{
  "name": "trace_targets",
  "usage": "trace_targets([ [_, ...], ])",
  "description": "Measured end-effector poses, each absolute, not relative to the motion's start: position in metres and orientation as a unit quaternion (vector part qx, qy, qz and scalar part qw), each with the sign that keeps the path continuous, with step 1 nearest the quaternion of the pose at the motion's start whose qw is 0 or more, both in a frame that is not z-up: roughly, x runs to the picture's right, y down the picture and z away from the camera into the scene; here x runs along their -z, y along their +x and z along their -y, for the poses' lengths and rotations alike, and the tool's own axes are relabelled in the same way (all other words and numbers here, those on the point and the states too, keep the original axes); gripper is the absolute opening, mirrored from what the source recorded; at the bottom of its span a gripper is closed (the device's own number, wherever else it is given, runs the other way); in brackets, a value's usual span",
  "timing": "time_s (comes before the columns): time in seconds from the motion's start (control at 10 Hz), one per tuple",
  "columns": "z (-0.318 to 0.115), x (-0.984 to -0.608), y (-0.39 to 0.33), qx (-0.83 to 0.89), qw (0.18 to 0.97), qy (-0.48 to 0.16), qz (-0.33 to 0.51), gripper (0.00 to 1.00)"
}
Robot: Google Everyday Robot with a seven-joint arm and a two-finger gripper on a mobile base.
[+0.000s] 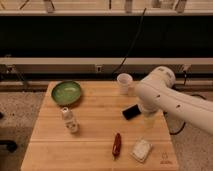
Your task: Knock the bottle over
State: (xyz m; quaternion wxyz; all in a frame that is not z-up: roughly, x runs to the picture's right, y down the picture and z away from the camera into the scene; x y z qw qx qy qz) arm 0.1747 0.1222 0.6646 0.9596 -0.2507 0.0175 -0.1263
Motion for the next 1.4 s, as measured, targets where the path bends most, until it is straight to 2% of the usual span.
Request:
trace_targets([
  [0.4,-0.126,-0.658,0.134,0.173,0.955,-0.242,-0.007,0.8],
  [1.4,-0.14,-0.651,0.084,0.226,0.94,-0.253,0.036,0.8],
])
